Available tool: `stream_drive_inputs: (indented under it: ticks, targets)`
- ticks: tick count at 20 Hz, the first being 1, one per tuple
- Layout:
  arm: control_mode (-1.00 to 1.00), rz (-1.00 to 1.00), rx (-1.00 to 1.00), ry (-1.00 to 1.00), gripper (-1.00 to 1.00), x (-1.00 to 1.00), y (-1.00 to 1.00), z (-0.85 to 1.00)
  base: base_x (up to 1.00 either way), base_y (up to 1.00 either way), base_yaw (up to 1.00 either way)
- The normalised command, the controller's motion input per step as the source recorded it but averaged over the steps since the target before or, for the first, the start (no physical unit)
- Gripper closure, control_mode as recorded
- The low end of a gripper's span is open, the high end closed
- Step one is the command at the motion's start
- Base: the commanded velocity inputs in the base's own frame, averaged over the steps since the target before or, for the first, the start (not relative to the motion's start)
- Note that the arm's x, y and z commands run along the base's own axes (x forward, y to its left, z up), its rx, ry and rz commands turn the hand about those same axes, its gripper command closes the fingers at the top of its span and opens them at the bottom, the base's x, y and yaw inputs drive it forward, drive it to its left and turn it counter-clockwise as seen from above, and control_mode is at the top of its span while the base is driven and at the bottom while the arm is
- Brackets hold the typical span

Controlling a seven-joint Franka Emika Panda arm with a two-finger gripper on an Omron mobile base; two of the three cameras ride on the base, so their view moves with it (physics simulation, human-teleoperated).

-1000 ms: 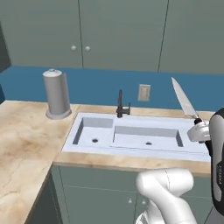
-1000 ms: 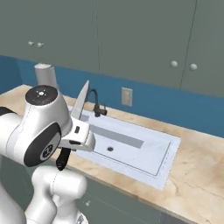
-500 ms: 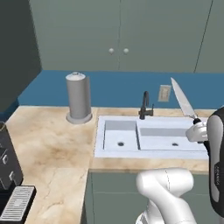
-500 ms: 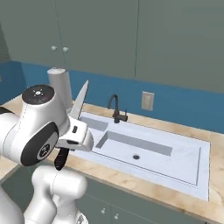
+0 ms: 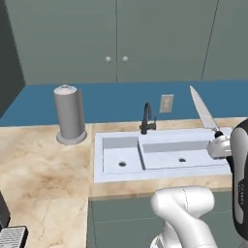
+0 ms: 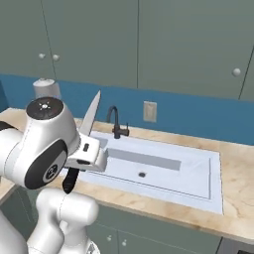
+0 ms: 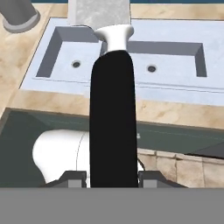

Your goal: Move the cutting board and knife to the sink. Then move spray from the cabinet to the counter.

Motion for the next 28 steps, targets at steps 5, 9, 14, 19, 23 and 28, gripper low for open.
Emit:
stream_drive_inputs:
  ticks: [5, 9, 14, 19, 23, 28]
  targets:
    - [1.00, 0.00, 0.00, 0.00, 1.00, 0.00, 0.00, 0.00, 0.75, 0.04, -0.20]
    - [1.00, 0.00, 0.00, 0.00, 1.00, 0.00, 0.00, 0.00, 0.98, 0.07, -0.13]
    - [1.00, 0.00, 0.00, 0.00, 1.00, 0.00, 0.00, 0.00, 1.00, 0.01, -0.07]
    - [1.00, 0.00, 0.00, 0.00, 1.00, 0.00, 0.00, 0.00, 0.72, 0.00, 0.00]
    - [1.00, 0.00, 0.00, 0.00, 1.00, 0.00, 0.00, 0.00, 0.59, 0.00, 0.00]
    - [1.00, 0.00, 0.00, 0.00, 1.00, 0.00, 0.00, 0.00, 0.57, -0.01, 0.00]
